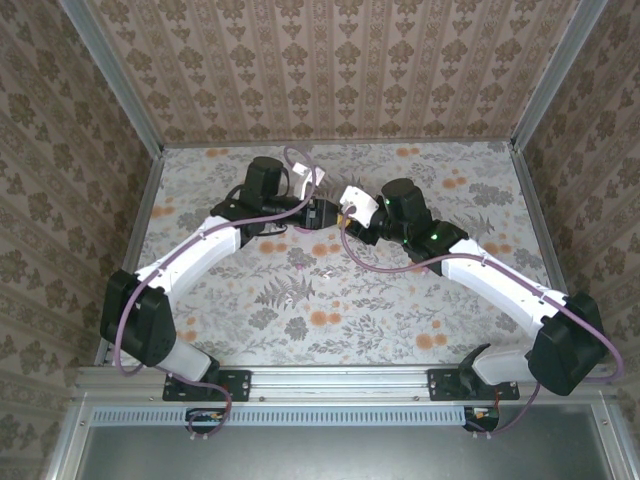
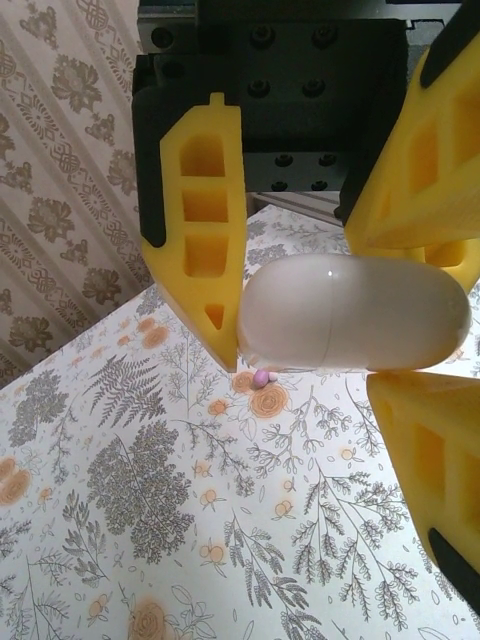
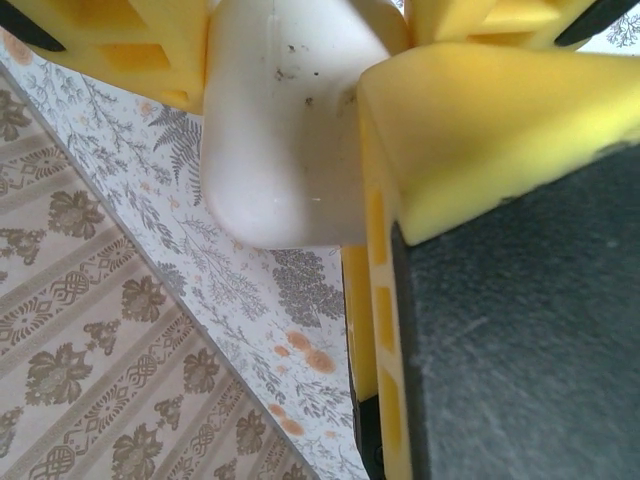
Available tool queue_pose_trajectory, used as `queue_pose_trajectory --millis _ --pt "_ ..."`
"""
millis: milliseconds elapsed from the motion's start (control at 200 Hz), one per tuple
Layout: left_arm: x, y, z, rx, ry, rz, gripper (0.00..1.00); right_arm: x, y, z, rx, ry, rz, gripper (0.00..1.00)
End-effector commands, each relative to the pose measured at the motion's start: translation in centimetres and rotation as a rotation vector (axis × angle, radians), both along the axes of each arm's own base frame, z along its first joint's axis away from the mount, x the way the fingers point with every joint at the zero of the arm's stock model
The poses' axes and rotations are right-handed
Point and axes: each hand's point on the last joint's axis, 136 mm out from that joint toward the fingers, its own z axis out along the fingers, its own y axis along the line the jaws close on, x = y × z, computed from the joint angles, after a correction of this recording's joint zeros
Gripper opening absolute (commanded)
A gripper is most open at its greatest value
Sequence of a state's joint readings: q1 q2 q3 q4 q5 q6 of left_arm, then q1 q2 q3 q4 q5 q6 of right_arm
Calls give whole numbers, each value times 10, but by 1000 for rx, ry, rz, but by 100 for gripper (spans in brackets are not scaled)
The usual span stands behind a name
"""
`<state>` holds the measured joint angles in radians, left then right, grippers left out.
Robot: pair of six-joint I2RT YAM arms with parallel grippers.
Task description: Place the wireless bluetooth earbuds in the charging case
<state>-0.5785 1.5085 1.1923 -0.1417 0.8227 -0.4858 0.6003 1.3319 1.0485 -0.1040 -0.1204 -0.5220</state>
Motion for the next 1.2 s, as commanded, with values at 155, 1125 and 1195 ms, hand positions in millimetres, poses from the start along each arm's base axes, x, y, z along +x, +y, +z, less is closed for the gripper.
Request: queue_pose_trajectory --millis 155,1125,1195 --pt "0 -12 9 -13 -26 -39 35 -7 4 14 24 -59 35 43" --pt "14 35 112 -200 -951 226 22 7 -44 116 1128 836 -330 66" --pt "8 31 115 -189 -1016 206 22 12 -36 125 1247 939 -296 66"
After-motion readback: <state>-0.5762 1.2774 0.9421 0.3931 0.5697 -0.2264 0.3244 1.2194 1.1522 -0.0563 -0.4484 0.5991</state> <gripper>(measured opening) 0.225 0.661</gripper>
